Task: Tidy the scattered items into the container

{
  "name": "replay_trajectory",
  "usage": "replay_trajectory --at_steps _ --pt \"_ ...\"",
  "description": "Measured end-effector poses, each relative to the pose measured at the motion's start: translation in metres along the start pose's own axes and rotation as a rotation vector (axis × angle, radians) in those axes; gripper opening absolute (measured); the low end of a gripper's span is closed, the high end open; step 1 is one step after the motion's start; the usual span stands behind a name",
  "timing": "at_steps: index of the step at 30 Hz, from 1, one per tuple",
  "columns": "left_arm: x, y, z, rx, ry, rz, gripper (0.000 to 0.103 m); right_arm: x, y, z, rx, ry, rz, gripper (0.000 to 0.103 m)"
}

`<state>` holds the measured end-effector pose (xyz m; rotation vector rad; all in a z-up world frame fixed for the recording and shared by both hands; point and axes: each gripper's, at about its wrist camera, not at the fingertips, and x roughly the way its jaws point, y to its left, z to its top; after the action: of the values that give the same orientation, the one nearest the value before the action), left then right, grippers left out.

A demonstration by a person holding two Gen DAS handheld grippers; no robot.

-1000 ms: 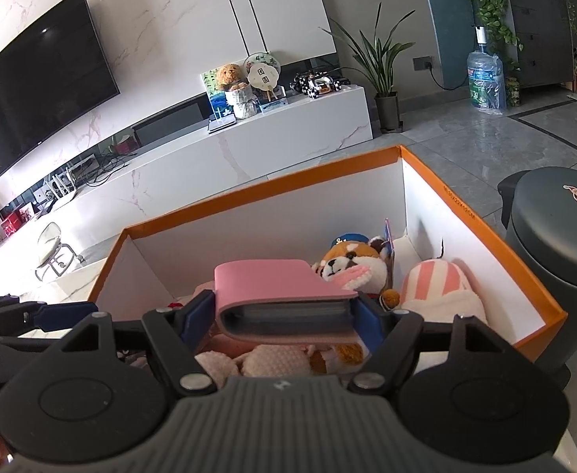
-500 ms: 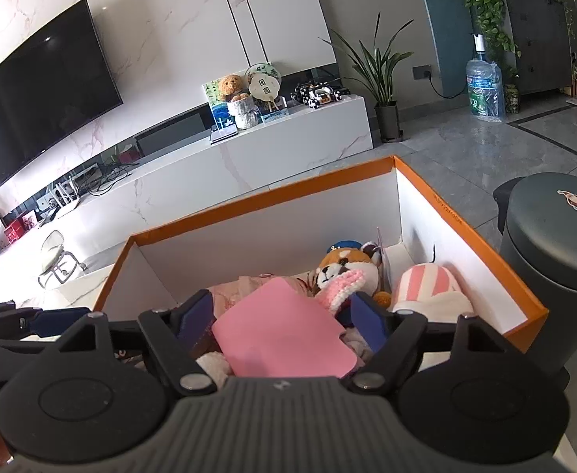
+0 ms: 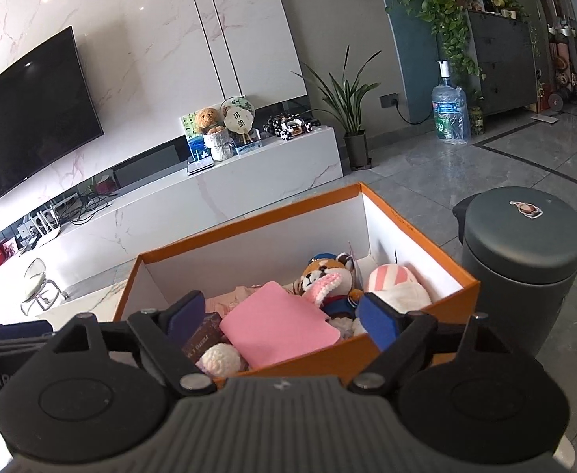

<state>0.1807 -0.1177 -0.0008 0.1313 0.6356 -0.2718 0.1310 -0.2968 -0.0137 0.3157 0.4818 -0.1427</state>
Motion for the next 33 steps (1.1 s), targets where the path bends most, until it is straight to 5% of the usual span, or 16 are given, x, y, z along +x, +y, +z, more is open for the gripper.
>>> replay_trajectory --at_steps 9,18,33 --pt "-0.052 0.008 -0.011 -0.062 -0.065 -0.002 0.089 -0.072 0.024 -0.005 -0.125 0.009 -0.118 0.087" --pt "-0.092 0.004 -0.027 -0.067 -0.103 0.011 0.089 -0.137 0.034 -0.003 -0.158 -0.025 -0.113 0.089" --pt "-0.121 0.011 -0.064 -0.097 -0.11 0.05 0.086 -0.174 0.053 -0.032 -0.21 -0.04 -0.136 0.089"
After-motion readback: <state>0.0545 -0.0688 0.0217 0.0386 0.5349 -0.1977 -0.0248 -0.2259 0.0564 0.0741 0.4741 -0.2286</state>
